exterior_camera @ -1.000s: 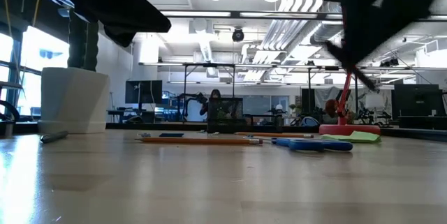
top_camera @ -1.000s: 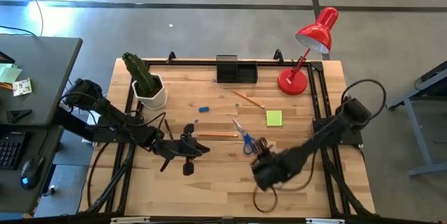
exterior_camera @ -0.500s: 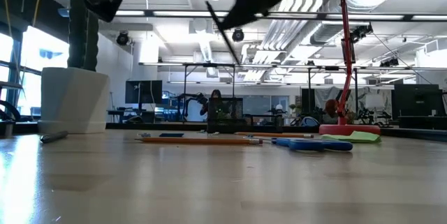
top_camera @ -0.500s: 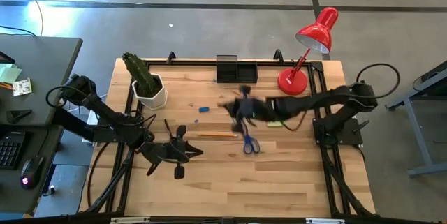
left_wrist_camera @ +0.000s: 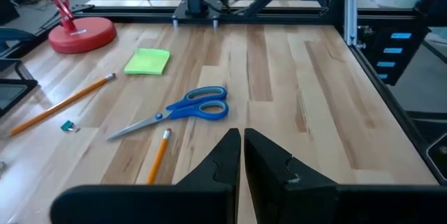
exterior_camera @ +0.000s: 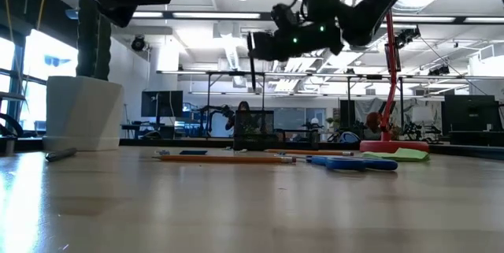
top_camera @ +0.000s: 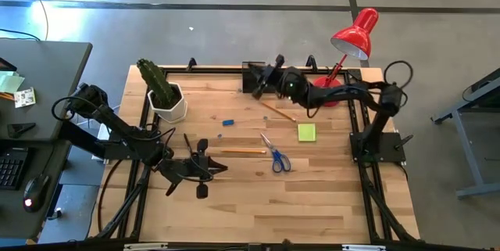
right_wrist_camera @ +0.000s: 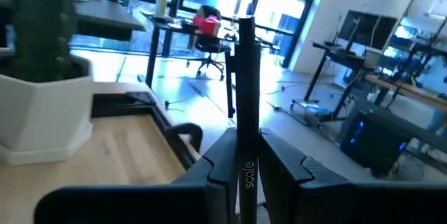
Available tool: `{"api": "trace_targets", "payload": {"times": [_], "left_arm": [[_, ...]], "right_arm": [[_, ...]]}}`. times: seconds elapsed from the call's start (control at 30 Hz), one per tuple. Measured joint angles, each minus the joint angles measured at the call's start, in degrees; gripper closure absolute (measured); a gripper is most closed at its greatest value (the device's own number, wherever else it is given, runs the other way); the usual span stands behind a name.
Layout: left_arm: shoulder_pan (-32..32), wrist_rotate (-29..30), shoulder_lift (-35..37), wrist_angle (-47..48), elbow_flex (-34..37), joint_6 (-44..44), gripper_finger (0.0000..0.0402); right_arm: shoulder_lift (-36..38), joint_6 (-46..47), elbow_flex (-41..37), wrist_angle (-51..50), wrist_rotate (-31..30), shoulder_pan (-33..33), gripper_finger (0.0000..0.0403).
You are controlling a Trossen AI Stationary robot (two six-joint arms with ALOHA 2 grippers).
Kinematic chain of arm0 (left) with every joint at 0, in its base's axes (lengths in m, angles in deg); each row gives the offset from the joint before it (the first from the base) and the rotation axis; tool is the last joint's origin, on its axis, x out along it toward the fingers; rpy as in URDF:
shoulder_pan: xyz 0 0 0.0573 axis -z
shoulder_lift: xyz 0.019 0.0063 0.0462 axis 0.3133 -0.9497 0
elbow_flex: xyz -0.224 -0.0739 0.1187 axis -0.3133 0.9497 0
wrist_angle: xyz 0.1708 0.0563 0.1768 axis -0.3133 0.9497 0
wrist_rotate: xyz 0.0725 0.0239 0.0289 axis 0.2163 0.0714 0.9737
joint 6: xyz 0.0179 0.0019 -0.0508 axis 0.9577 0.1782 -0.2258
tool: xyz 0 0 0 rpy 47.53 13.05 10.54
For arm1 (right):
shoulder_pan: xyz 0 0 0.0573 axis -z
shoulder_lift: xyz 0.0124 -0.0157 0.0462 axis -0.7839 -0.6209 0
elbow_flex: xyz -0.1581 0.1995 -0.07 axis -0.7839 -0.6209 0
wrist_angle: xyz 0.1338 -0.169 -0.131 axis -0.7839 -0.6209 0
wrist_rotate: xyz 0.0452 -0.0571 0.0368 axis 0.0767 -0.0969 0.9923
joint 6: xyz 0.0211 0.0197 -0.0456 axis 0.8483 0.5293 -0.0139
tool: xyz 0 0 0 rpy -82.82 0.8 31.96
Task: Pick and place office supplies into organizer
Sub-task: Put the right black pen into the top left section of the desk organizer
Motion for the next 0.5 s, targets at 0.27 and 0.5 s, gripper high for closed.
{"api": "trace_targets", "payload": {"times": [0.27, 0.5], "left_arm": [[0.00, 1.47, -0.02, 0.00, 0.00, 0.18, 0.0389], [0.00, 1.49, -0.02, 0.50, 0.01, 0.13, 0.0389]], "right_arm": [[-4.80, 4.10, 0.55, 2.85, 5.59, 6.93, 0.0361], [-5.70, 3.93, 0.54, 2.45, 6.44, 9.06, 0.0373]]}}
